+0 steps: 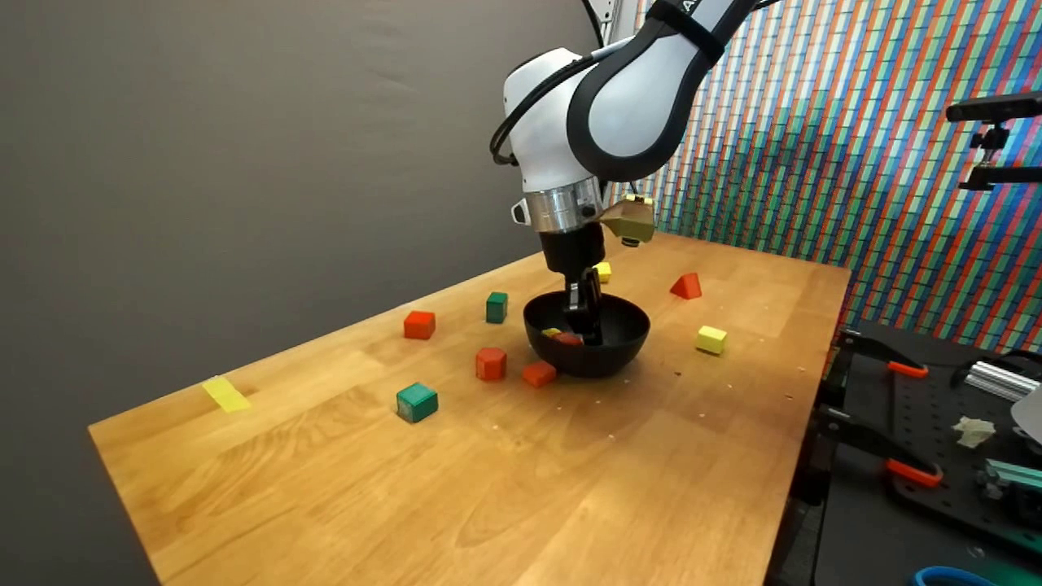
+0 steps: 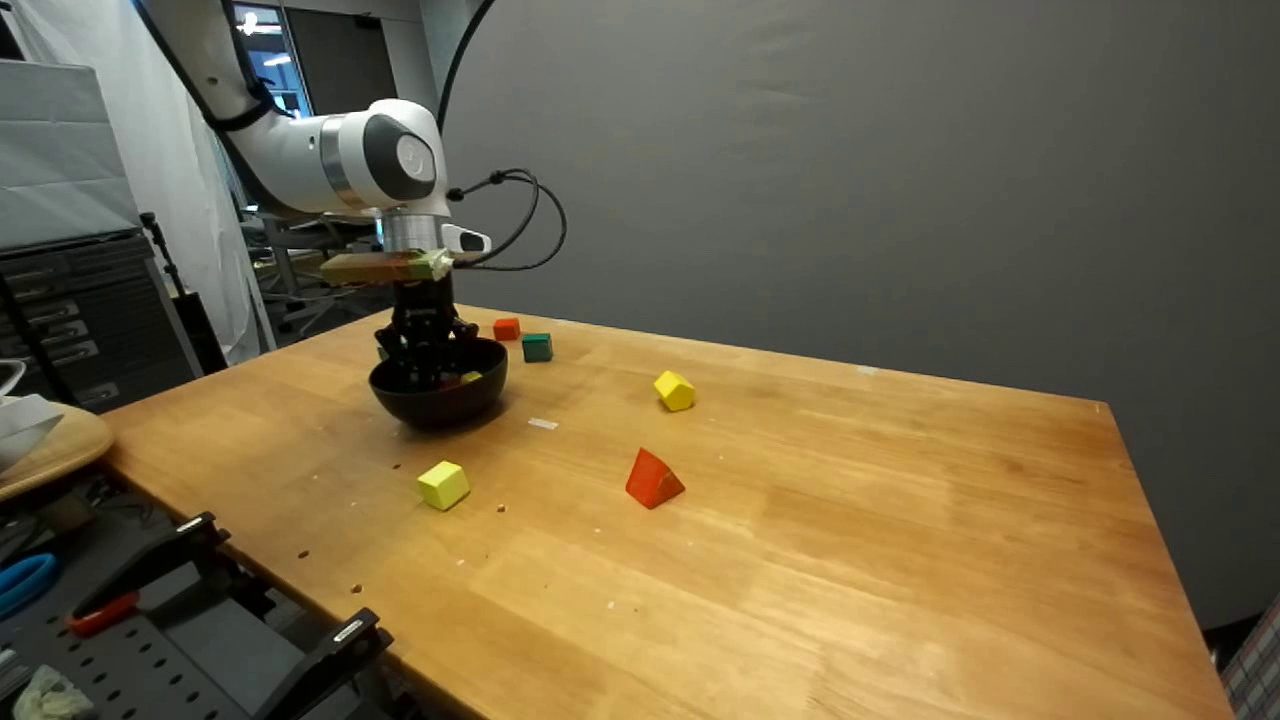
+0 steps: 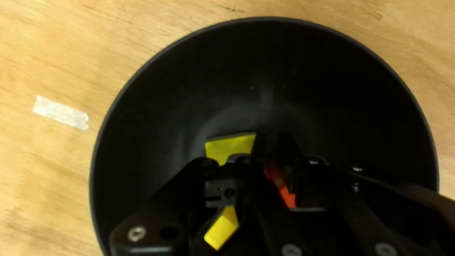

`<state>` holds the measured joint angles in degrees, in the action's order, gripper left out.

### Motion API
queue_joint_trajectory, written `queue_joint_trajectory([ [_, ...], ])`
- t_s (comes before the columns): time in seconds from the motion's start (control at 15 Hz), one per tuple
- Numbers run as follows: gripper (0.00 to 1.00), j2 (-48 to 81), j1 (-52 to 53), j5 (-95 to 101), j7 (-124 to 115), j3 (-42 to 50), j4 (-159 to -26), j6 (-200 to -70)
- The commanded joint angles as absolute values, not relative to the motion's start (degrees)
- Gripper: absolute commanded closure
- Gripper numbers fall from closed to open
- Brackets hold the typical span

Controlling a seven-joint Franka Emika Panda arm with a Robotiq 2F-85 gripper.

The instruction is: Remove all the contents from the black bowl.

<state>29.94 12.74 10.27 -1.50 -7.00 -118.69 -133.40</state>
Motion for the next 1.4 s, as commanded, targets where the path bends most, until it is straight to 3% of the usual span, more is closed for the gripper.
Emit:
queue_joint_trajectory([
  [0.0,0.98,27.32,10.96,8.14,1.2,-8.23,-122.46,-139.65],
  [0.27,0.9,25.45,10.71,8.49,1.0,-7.93,-125.22,-145.19],
  [0.33,0.68,24.88,11.05,9.17,0.36,-7.47,-125.98,-146.28],
  [0.47,0.61,23.59,11.66,10.06,-0.72,-6.79,-127.45,-147.9],
  [1.0,0.01,23.13,11.0,9.67,0.21,-7.13,-128.97,-148.1],
  [1.33,0.0,25.61,10.3,9.98,1.98,-6.96,-127.99,-148.78],
])
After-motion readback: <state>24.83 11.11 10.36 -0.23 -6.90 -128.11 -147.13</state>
